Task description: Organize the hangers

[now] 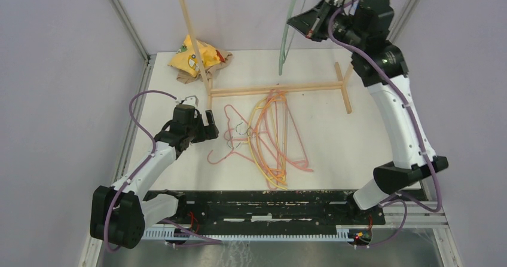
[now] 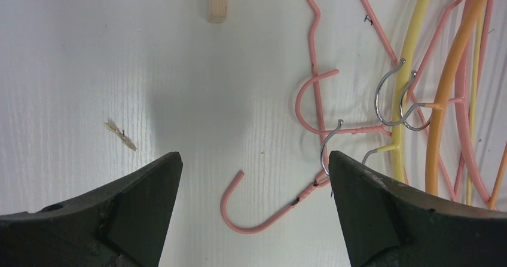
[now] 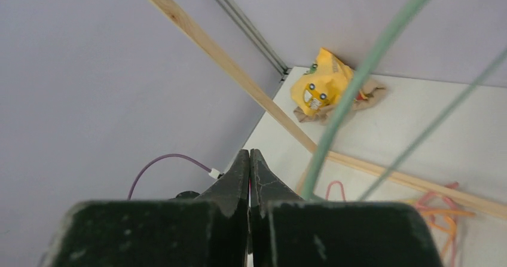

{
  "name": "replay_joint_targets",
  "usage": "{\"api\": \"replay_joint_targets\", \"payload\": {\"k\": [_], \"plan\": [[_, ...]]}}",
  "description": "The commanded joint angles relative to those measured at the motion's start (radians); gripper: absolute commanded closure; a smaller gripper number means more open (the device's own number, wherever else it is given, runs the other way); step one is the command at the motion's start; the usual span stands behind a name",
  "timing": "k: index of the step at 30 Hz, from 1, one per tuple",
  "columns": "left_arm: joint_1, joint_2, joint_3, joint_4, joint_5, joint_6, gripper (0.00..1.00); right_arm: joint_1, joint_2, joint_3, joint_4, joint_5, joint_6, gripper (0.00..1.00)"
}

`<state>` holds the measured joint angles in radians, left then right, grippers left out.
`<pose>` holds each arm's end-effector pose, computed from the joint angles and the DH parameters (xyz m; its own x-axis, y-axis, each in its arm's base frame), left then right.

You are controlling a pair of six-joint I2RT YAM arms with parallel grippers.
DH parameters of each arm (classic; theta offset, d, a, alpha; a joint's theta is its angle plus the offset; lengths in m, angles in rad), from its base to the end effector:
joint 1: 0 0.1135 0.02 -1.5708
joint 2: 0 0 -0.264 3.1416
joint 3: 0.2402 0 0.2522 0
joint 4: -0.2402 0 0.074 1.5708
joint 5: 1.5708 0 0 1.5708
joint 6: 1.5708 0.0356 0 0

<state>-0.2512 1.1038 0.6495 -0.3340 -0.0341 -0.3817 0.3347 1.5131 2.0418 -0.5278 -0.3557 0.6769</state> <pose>0.2181 -0.0547 0.2179 -0.7213 -0.1992 -0.6633 -0.0469 0.9696 -0.2402 0.2730 0.1081 0.5525 -0.3982 0.4832 -0.7797 -0.4970 0.6008 0.6261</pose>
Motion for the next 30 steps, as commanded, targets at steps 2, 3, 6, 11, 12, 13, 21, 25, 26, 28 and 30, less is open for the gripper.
{"api": "replay_joint_targets", "payload": {"k": [2, 3, 6, 11, 12, 13, 21, 25, 26, 28, 30], "plan": [[-0.005, -0.006, 0.007, 0.043, 0.009, 0.000, 0.01, 0.122, 0.167, 0.217, 0.120, 0.023, -0.019, 0.98], [-0.005, -0.008, 0.007, 0.043, 0.007, 0.000, 0.01, 0.145, 0.202, 0.259, 0.112, 0.043, -0.036, 0.98], [-0.005, -0.017, 0.006, 0.041, 0.005, 0.001, 0.01, 0.185, 0.285, 0.345, 0.104, 0.106, -0.076, 0.97], [-0.005, -0.027, 0.002, 0.039, -0.001, 0.001, 0.01, 0.264, 0.361, 0.377, 0.104, 0.313, -0.261, 0.95], [-0.005, -0.026, 0.002, 0.039, 0.000, 0.001, 0.01, 0.280, 0.375, 0.386, 0.099, 0.357, -0.305, 0.94], [-0.005, -0.026, 0.002, 0.038, 0.000, 0.002, 0.01, 0.295, 0.389, 0.399, 0.091, 0.395, -0.343, 0.93], [-0.005, -0.004, 0.005, 0.038, -0.003, 0.004, 0.01, 0.432, 0.447, 0.396, 0.260, 0.729, -0.686, 0.85], [-0.005, 0.004, 0.007, 0.038, -0.006, 0.006, 0.01, 0.446, 0.509, 0.422, 0.358, 0.850, -0.807, 0.80], [-0.005, 0.006, 0.006, 0.038, -0.008, 0.007, 0.01, 0.446, 0.527, 0.441, 0.373, 0.872, -0.836, 0.79], [-0.005, 0.005, 0.006, 0.038, -0.011, 0.007, 0.01, 0.446, 0.555, 0.463, 0.416, 0.901, -0.906, 0.76], [-0.005, 0.006, 0.006, 0.038, -0.015, 0.007, 0.01, 0.441, 0.571, 0.463, 0.475, 0.930, -0.960, 0.68]]}}
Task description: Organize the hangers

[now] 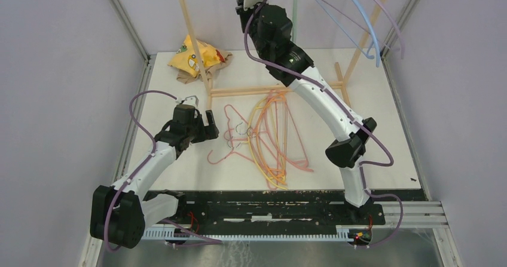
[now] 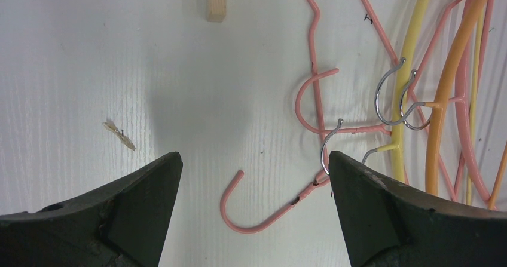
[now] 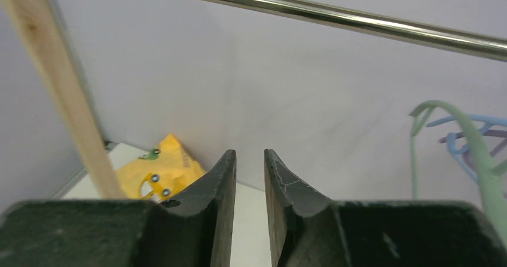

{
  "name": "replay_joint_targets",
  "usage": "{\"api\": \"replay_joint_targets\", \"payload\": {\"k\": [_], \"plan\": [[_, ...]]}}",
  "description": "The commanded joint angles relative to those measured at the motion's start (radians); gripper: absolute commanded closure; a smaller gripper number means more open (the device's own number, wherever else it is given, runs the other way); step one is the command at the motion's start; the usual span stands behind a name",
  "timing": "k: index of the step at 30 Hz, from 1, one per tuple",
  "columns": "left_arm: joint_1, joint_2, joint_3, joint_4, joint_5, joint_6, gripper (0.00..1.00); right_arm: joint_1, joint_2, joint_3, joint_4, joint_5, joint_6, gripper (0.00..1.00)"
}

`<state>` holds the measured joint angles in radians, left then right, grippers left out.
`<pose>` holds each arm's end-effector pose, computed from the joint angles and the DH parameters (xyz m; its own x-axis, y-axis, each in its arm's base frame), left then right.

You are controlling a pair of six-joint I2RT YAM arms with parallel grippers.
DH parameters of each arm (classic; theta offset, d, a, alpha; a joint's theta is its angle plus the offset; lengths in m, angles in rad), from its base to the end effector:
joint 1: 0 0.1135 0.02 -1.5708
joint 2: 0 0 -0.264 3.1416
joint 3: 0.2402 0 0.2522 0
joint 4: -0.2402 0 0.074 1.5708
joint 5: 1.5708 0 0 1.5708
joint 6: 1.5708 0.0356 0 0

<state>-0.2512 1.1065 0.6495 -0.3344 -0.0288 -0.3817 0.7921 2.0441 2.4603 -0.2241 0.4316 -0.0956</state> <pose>0.2183 -0.0550 0.2174 -0.7247 -0.1984 -0.6599 -0.0443 0.9691 -0.2428 0.3228 0.3060 0.5227 0.1677 0.0465 -0.9847 -0.3437 0.9390 -0.0142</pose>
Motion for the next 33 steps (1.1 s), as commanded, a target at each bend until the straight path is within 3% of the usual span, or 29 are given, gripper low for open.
{"api": "replay_joint_targets", "payload": {"k": [1, 7, 11, 18, 33], "plan": [[-0.005, 0.005, 0.006, 0.037, -0.020, 0.007, 0.01, -0.020, 0.046, 0.047, 0.191, 0.158, -0.202, 0.63], [-0.005, 0.011, 0.007, 0.033, -0.024, 0.011, 0.01, -0.123, 0.040, 0.050, 0.146, 0.149, -0.103, 0.59], [-0.005, 0.011, 0.007, 0.032, -0.029, 0.012, 0.01, -0.203, -0.016, -0.050, 0.159, 0.101, 0.001, 0.58], [-0.005, 0.022, 0.009, 0.035, -0.024, 0.011, 0.01, -0.295, -0.070, -0.123, 0.149, 0.068, 0.037, 0.56], [-0.005, 0.036, 0.009, 0.038, -0.007, 0.012, 0.01, -0.431, -0.165, -0.252, 0.151, 0.233, 0.059, 0.55]]}}
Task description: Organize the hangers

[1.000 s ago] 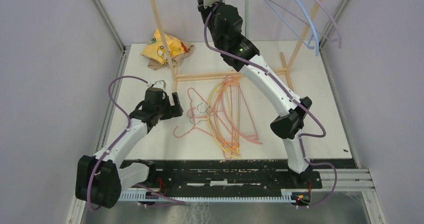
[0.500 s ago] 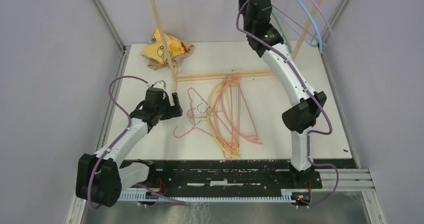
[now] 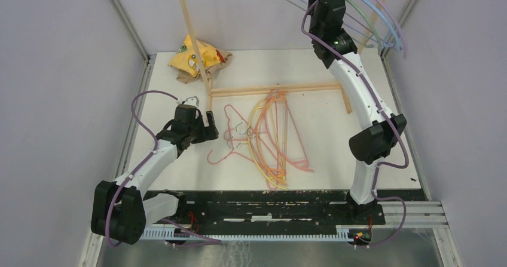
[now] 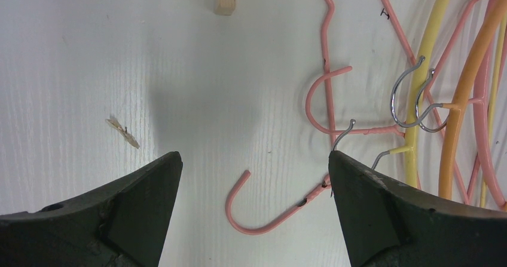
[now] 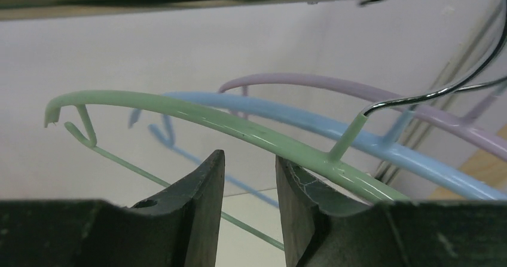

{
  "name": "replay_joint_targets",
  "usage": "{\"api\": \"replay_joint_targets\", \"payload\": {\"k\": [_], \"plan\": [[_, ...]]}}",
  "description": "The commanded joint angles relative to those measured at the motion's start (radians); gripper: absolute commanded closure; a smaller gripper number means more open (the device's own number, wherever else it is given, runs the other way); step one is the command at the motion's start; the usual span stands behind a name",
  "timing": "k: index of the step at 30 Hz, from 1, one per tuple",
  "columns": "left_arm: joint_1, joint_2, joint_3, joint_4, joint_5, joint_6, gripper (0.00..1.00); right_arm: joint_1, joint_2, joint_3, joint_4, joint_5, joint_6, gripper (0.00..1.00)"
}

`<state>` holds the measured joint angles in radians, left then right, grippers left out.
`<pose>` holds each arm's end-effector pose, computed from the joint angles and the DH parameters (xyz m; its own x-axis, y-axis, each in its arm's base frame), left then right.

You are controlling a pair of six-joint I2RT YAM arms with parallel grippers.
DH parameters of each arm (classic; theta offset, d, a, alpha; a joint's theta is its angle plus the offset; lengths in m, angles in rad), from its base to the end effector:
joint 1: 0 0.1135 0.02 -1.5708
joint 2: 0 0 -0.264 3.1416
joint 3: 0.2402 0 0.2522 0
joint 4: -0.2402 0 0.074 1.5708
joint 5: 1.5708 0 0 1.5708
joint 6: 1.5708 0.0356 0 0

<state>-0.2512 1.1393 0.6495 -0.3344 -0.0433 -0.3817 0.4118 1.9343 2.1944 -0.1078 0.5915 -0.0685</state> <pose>0.2216 -0.0553 0.2106 -0.7417 -0.1939 -0.6421 -0.0608 0.9728 -0.2235 0.4089 0.1569 0.4969 0.1269 -0.0066 -0.9919 0.1819 0.9832 0.0167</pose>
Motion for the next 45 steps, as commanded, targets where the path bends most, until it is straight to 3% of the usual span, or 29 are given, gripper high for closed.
{"api": "replay_joint_targets", "payload": {"k": [1, 13, 19, 25, 29, 41, 45], "plan": [[-0.006, 0.005, 0.009, 0.038, 0.008, 0.012, 0.01, -0.063, -0.053, 0.023, 0.019, 0.080, 0.039, 0.55], [-0.005, 0.008, 0.009, 0.035, 0.011, 0.013, 0.01, -0.208, -0.053, 0.067, -0.103, 0.222, 0.082, 0.55], [-0.005, 0.011, 0.009, 0.037, 0.014, 0.012, 0.01, -0.245, -0.105, -0.013, -0.121, 0.223, 0.126, 0.54], [-0.006, 0.013, 0.010, 0.038, 0.015, 0.012, 0.01, -0.248, -0.140, -0.024, -0.189, 0.066, 0.122, 0.44], [-0.005, 0.010, 0.010, 0.037, 0.010, 0.012, 0.01, -0.248, -0.197, -0.062, -0.247, -0.021, 0.133, 0.31], [-0.005, 0.008, 0.010, 0.038, 0.014, 0.009, 0.01, -0.246, -0.394, -0.203, -0.510, -0.425, 0.179, 0.27], [-0.005, 0.009, 0.012, 0.038, 0.015, 0.007, 0.01, -0.161, -0.476, -0.308, -0.601, -0.503, 0.202, 0.32]]}}
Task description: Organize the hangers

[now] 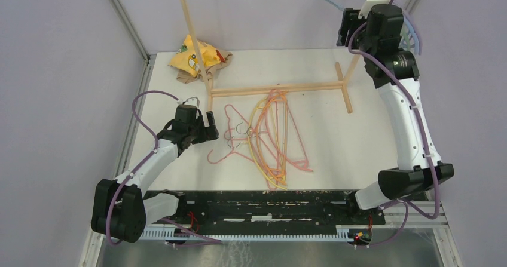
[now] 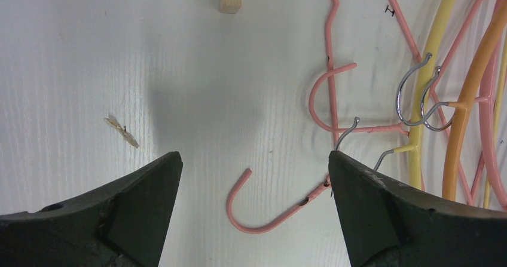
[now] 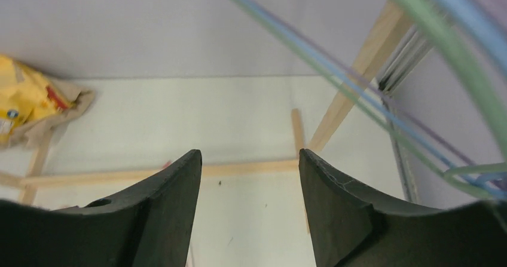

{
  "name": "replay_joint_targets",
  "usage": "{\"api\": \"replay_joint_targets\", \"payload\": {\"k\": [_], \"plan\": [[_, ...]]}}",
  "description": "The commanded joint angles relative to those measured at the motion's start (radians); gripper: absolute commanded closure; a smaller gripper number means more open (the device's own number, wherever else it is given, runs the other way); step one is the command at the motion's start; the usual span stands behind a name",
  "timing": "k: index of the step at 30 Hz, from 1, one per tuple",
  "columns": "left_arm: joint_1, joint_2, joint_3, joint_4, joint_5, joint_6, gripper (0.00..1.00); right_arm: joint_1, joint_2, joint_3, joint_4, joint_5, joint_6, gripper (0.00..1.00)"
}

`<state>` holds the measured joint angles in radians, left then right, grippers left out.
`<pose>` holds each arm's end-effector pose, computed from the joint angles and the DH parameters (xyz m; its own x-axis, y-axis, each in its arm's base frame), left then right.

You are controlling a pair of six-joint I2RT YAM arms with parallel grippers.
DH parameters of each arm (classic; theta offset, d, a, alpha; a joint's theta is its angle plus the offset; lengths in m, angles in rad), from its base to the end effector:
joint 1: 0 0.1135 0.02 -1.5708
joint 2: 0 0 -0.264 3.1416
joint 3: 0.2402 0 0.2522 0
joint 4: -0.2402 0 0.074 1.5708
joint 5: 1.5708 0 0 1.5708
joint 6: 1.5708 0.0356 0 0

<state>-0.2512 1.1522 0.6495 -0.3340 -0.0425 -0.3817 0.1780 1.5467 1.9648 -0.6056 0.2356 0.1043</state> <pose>0.2228 -0.0556 0.2079 -0.7496 -0.1918 -0.6335 -0.0630 0.9734 -0.2203 0.3163 0.0485 0.5115 -0.1769 0.0710 -0.9817 0.0724 0.9956 0.0590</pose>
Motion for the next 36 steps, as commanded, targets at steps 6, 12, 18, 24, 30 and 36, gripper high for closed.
{"api": "replay_joint_targets", "payload": {"k": [6, 12, 18, 24, 30, 36], "plan": [[-0.005, -0.001, 0.010, 0.039, 0.018, 0.004, 0.01, 0.362, -0.149, -0.262, -0.178, -0.068, 0.050, 0.34], [-0.005, 0.005, 0.010, 0.038, 0.022, 0.003, 0.01, 0.539, -0.139, -0.536, -0.108, -0.087, 0.179, 0.37], [-0.005, 0.004, 0.010, 0.038, 0.020, 0.002, 0.01, 0.693, 0.001, -0.599, -0.049, -0.093, 0.239, 0.41], [-0.005, -0.005, 0.010, 0.036, 0.018, 0.001, 0.01, 0.750, 0.152, -0.676, 0.090, -0.152, 0.381, 0.43], [-0.005, -0.021, 0.007, 0.033, 0.011, 0.001, 0.01, 0.750, 0.251, -0.723, 0.145, -0.143, 0.418, 0.45], [-0.005, -0.022, 0.007, 0.033, 0.005, 0.001, 0.01, 0.750, 0.332, -0.726, 0.168, -0.187, 0.422, 0.53]]}}
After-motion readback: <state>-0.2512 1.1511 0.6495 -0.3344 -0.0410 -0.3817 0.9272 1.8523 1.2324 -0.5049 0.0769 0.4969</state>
